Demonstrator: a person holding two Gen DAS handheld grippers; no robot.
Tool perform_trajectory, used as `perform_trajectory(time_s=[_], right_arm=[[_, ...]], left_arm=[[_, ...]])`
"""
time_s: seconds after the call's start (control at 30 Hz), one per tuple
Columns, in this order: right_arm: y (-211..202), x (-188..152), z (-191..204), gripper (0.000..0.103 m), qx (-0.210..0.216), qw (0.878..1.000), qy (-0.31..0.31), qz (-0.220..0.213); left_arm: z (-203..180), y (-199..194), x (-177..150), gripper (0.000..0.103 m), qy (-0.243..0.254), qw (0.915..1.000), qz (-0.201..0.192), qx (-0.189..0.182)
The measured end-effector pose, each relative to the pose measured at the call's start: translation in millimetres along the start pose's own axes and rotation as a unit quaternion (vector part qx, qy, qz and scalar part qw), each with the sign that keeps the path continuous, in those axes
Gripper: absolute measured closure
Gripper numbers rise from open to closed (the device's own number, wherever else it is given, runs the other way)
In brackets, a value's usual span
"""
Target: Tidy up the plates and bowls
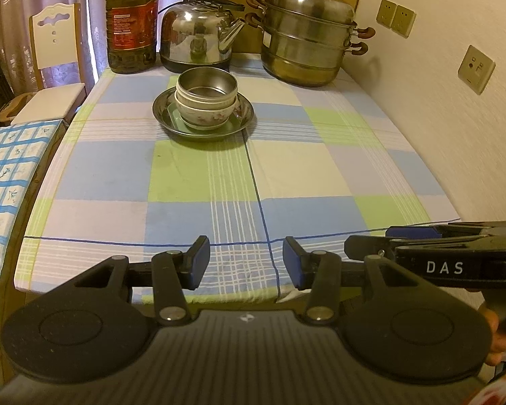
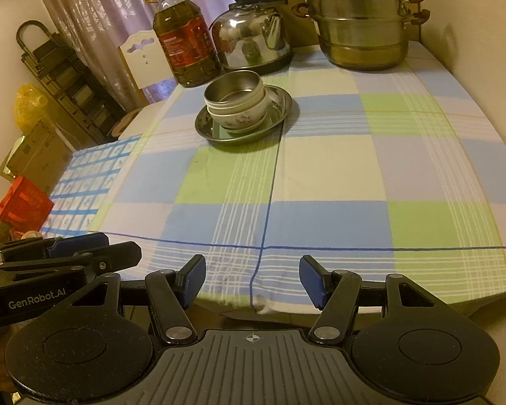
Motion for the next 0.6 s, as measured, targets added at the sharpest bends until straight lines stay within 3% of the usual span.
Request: perform_trajectory(time_s=[0.6], right_arm=[[-0.4, 0.2, -0.2, 0.041, 0.0, 1.0, 0.0, 0.001]], left_arm=[[-0.6, 1.1, 0.5, 0.058, 0.0, 1.0, 0.0, 0.0]])
Point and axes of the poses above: each gripper's, at about its wrist camera, not at the fingertips, and y roughly the way its jaws point, z to its left, x to its top, the point moved 2 cm from there along y, roughly the way its jaws point, and after that the axes turned 6 degrees about -z, right-handed, at the moved point
